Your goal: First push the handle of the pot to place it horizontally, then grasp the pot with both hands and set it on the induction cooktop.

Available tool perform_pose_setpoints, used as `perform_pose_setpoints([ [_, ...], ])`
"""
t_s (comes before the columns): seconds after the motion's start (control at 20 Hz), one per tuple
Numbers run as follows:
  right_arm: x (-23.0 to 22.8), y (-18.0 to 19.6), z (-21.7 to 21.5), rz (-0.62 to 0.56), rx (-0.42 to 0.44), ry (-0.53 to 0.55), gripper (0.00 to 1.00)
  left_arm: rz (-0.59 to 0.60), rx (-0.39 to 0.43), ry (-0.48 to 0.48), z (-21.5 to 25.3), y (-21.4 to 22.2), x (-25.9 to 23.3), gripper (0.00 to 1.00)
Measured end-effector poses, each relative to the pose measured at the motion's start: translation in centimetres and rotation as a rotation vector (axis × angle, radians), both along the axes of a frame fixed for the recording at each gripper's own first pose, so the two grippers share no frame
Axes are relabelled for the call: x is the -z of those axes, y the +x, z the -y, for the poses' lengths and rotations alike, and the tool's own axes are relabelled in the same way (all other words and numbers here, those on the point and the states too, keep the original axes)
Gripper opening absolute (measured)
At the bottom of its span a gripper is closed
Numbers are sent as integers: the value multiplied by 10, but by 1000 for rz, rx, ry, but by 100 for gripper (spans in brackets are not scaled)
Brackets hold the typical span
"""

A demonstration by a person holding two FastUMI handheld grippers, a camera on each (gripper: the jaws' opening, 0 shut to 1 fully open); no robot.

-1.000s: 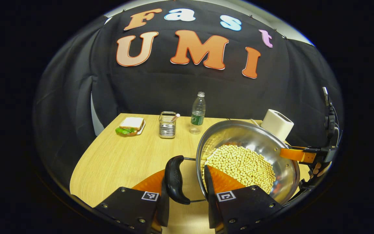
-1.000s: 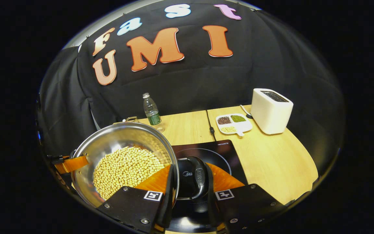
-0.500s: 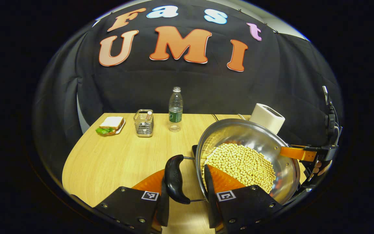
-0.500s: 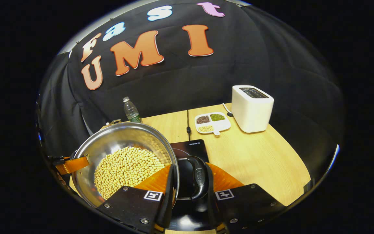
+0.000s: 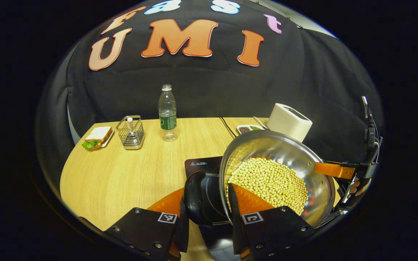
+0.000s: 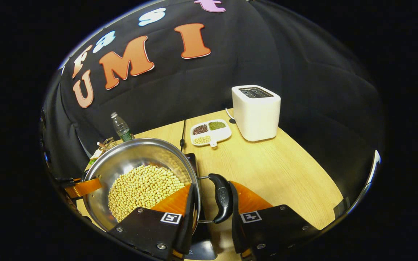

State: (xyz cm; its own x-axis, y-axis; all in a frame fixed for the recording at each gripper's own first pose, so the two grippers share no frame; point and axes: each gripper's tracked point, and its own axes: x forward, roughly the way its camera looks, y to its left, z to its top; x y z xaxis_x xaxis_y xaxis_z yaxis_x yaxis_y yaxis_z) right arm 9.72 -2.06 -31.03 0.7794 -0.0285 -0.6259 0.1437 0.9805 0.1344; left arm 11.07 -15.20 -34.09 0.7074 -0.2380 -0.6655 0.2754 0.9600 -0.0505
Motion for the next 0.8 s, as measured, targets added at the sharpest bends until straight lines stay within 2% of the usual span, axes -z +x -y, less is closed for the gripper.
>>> perform_pose_setpoints([
  [0.25,11,1,19,-33,19,1,45,-33,12,4,18,6,16,51],
  [0.55,6,3,16,-26,10,-38,46,-53,-7,-22,14,9,25,48],
  [0.6,5,3,14,-26,3,-48,46,-60,-15,-25,13,7,26,51],
  [0.65,2,4,13,-17,-2,-52,53,-68,-19,-23,12,5,29,53],
  [0.75,-12,5,13,15,13,-33,59,2,-27,48,1,14,14,60],
  [0.8,-15,7,13,26,21,-37,65,47,-21,58,0,18,2,63],
])
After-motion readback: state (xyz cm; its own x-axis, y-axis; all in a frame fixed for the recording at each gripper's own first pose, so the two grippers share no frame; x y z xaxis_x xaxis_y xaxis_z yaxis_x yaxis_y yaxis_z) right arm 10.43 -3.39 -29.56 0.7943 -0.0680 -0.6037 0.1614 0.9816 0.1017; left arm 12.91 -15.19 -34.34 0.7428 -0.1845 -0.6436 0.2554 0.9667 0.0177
